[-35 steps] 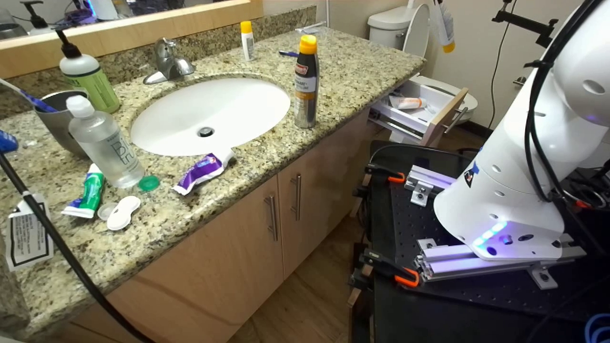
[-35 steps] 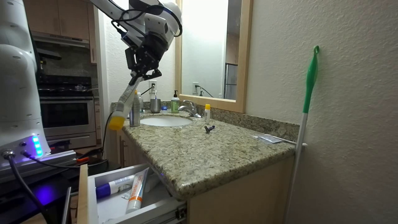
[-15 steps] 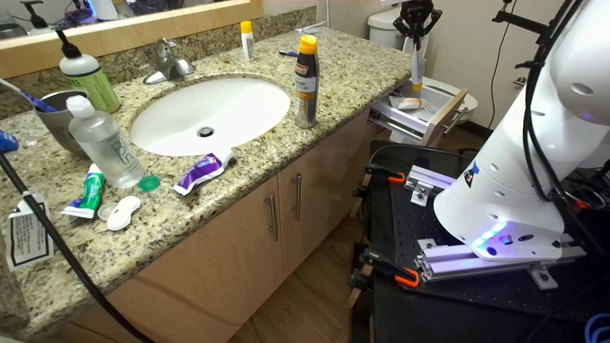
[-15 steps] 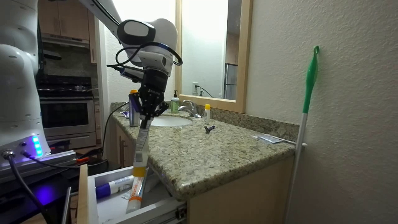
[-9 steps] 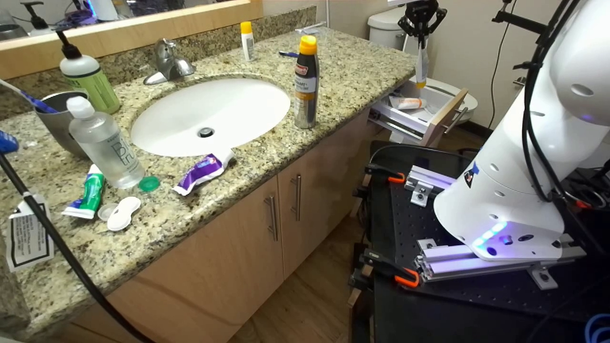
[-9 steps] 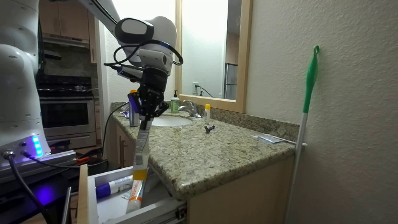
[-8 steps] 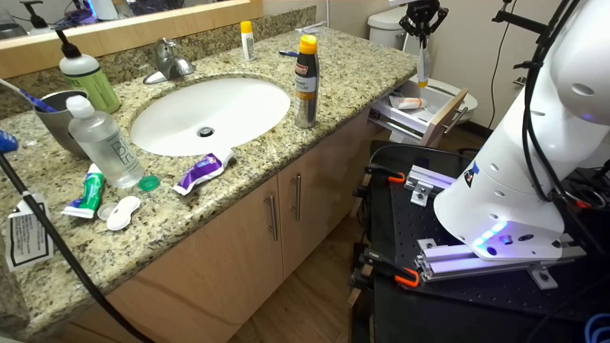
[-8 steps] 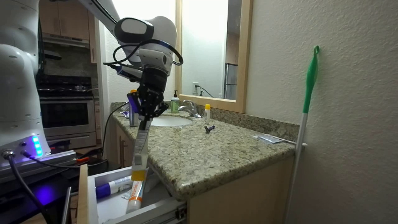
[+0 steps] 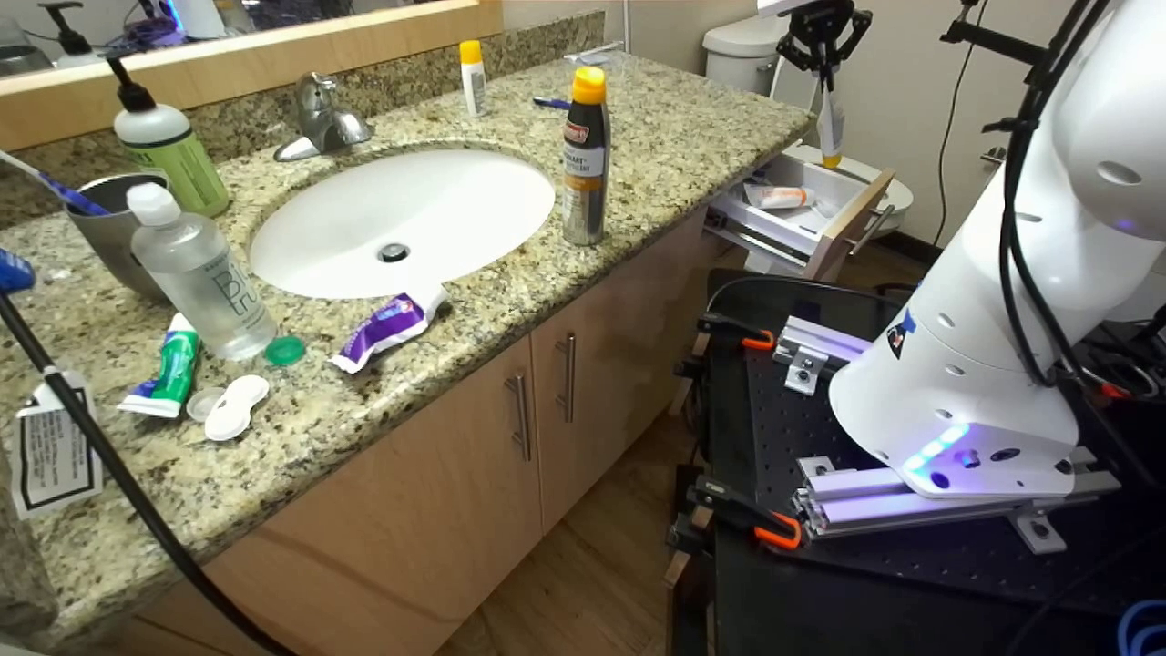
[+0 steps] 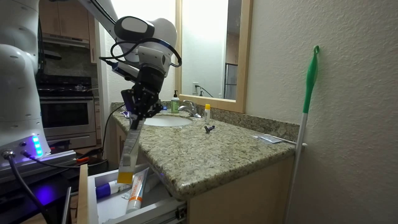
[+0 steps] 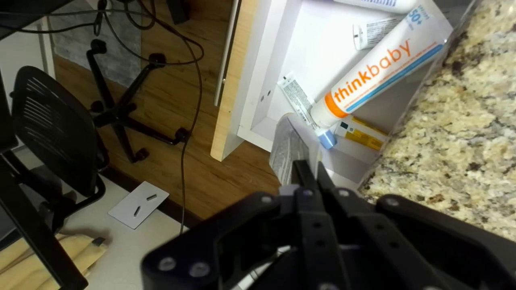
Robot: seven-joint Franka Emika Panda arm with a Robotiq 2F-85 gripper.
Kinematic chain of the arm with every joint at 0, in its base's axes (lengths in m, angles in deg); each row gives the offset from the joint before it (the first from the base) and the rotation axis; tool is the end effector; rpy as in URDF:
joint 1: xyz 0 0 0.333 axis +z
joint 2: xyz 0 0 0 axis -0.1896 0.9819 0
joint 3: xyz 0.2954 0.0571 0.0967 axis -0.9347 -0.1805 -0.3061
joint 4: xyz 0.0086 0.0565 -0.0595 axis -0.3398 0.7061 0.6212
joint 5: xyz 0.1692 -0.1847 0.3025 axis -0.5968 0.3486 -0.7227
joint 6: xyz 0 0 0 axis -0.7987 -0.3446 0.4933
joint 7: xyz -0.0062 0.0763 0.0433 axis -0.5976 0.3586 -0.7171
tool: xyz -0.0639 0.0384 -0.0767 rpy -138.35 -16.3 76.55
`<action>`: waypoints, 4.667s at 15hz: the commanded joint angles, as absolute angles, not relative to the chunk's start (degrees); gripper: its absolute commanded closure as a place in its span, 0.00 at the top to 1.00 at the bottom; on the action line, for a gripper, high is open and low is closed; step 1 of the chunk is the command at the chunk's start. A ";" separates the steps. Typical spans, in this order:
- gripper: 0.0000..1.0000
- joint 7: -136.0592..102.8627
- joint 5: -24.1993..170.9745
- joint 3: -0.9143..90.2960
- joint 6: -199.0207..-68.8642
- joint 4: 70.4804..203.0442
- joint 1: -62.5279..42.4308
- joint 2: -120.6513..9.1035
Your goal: Pick the tubes and the small bottle on the right side of the counter, put them in the drawer then close it
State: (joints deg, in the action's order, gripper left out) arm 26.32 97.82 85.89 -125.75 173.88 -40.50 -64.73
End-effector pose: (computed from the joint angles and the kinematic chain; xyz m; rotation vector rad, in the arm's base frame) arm 0.1211 -0.5012 0.3131 1.6695 -2.1430 -0.3604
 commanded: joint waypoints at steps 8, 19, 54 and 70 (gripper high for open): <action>0.58 25.22 101.65 86.55 -121.35 173.18 -38.68 -64.46; 1.00 34.37 69.41 79.10 -99.49 155.08 -34.31 -70.23; 1.00 68.24 63.26 63.72 -141.33 132.53 -30.21 -36.75; 1.00 67.37 62.55 62.19 -135.87 132.26 -30.74 -35.49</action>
